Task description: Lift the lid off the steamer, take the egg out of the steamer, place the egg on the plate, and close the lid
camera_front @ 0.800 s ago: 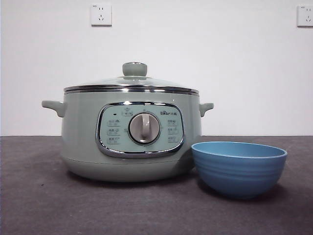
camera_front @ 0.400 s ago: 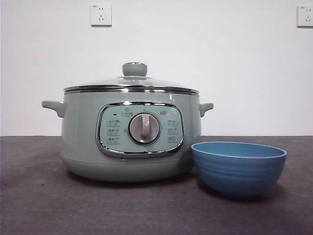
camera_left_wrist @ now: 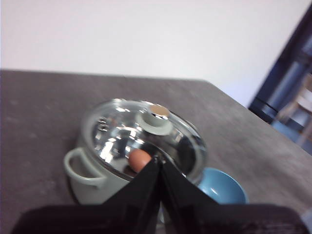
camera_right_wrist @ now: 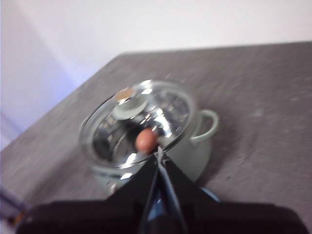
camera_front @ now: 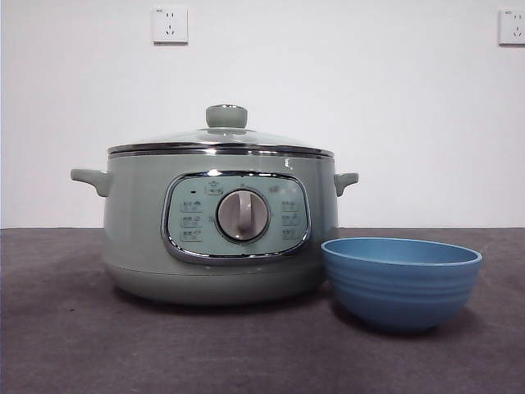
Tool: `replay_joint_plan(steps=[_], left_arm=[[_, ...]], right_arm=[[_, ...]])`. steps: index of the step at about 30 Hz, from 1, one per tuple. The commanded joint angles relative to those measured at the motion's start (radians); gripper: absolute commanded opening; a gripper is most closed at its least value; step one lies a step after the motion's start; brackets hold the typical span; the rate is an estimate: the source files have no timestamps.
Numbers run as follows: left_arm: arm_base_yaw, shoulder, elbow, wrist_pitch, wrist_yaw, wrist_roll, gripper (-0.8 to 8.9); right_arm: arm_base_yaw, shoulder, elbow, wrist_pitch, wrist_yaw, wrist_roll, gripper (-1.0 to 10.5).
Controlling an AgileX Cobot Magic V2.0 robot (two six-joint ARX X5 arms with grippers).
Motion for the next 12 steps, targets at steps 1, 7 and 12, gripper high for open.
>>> replay_joint_plan(steps=[1, 7, 12], left_arm=[[0.001, 0.071, 0.072, -0.072, 0.042, 0.088, -0.08], [-0.016, 0.216, 0.209, -0.227, 0.085, 0.196, -0.07], [-0.062, 0.282, 0.260, -0.260, 0.079, 0.216, -0.08]], right_arm=[[0.010, 0.089, 0.097, -0.107, -0.061, -0.115, -0.1], [0.082, 0.222, 0.238, -0.298, -0.122, -0.195, -0.1], [0.136, 0.241, 0.248, -0.309, -0.113, -0.195, -0.1]])
